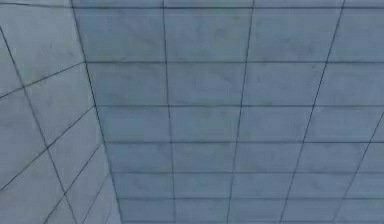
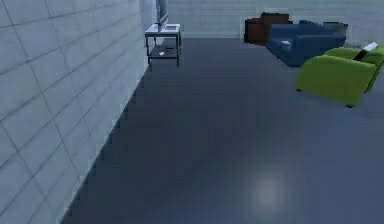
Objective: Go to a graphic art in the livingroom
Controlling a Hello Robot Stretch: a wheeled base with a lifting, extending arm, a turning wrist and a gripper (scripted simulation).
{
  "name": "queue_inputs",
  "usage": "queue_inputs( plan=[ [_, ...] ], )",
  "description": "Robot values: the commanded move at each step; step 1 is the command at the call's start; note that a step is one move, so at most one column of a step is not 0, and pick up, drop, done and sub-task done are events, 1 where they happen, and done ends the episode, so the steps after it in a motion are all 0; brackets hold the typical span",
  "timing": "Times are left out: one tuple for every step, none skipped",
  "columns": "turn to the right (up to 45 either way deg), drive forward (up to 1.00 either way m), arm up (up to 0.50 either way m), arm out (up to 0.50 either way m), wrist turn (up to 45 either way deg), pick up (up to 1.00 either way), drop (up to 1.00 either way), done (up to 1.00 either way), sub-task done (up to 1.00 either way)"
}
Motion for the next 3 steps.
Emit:
queue_inputs(
  plan=[
    [45.0, 0.0, 0.0, 0.0, 0.0, 0.0, 0.0, 0.0, 0.0],
    [42.0, 0.0, 0.0, 0.0, 0.0, 0.0, 0.0, 0.0, 0.0],
    [0.0, 0.2, 0.0, 0.0, 0.0, 0.0, 0.0, 0.0, 0.0]
  ],
)
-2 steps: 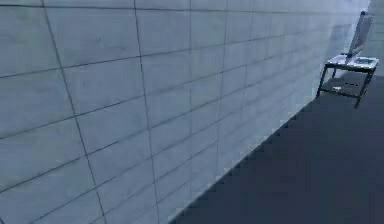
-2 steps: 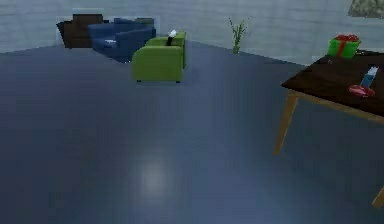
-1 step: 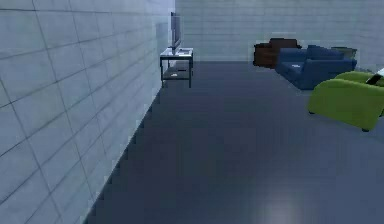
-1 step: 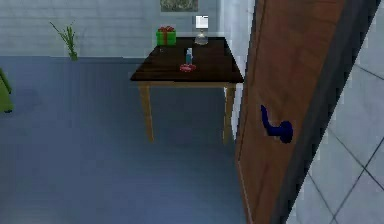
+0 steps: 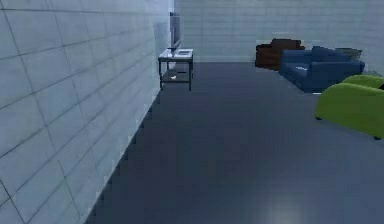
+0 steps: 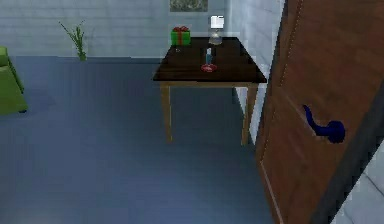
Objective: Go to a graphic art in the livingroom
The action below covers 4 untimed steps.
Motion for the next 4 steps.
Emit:
queue_inputs(
  plan=[
    [45.0, 0.0, 0.0, 0.0, 0.0, 0.0, 0.0, 0.0, 0.0],
    [12.0, 0.0, 0.0, 0.0, 0.0, 0.0, 0.0, 0.0, 0.0],
    [0.0, 1.0, 0.0, 0.0, 0.0, 0.0, 0.0, 0.0, 0.0],
    [0.0, 0.75, 0.0, 0.0, 0.0, 0.0, 0.0, 0.0, 0.0]
  ],
)
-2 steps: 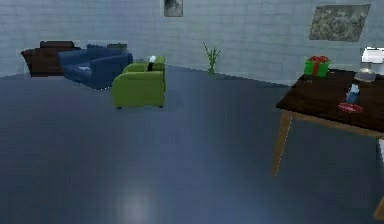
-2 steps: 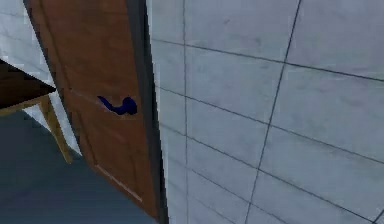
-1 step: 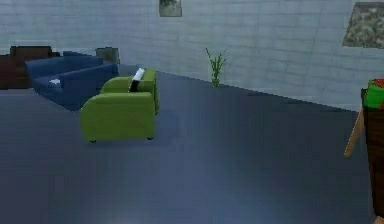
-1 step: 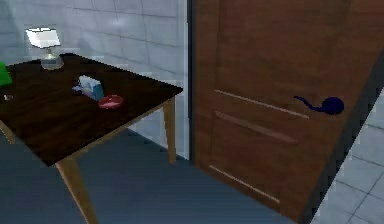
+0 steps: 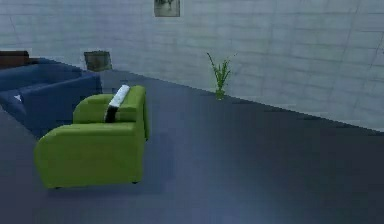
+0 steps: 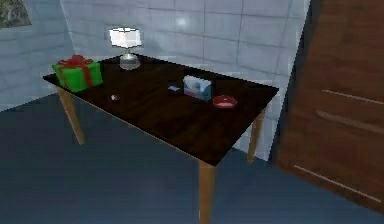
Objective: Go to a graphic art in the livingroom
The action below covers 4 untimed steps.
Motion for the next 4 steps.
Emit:
queue_inputs(
  plan=[
    [33.0, 0.0, 0.0, 0.0, 0.0, 0.0, 0.0, 0.0, 0.0],
    [0.0, 1.0, 0.0, 0.0, 0.0, 0.0, 0.0, 0.0, 0.0],
    [0.0, 1.0, 0.0, 0.0, 0.0, 0.0, 0.0, 0.0, 0.0],
    [0.0, 0.45, 0.0, 0.0, 0.0, 0.0, 0.0, 0.0, 0.0]
  ],
)
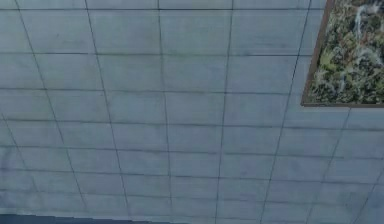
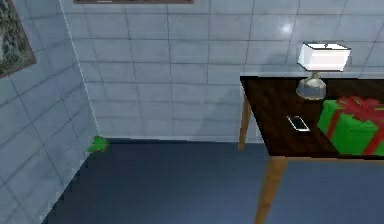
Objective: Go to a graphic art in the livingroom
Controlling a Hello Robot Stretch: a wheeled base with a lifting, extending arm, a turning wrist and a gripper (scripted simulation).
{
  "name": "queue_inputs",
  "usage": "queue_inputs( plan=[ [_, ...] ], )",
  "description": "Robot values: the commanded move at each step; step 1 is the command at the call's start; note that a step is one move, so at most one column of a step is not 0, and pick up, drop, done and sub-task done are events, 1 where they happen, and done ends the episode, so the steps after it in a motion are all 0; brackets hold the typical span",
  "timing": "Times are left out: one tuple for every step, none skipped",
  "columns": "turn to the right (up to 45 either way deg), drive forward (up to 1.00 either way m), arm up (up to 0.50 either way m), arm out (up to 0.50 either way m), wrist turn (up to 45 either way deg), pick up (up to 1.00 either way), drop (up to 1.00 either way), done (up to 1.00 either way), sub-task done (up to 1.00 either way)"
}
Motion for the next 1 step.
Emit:
queue_inputs(
  plan=[
    [45.0, 0.0, 0.0, 0.0, 0.0, 0.0, 0.0, 0.0, 0.0]
  ],
)
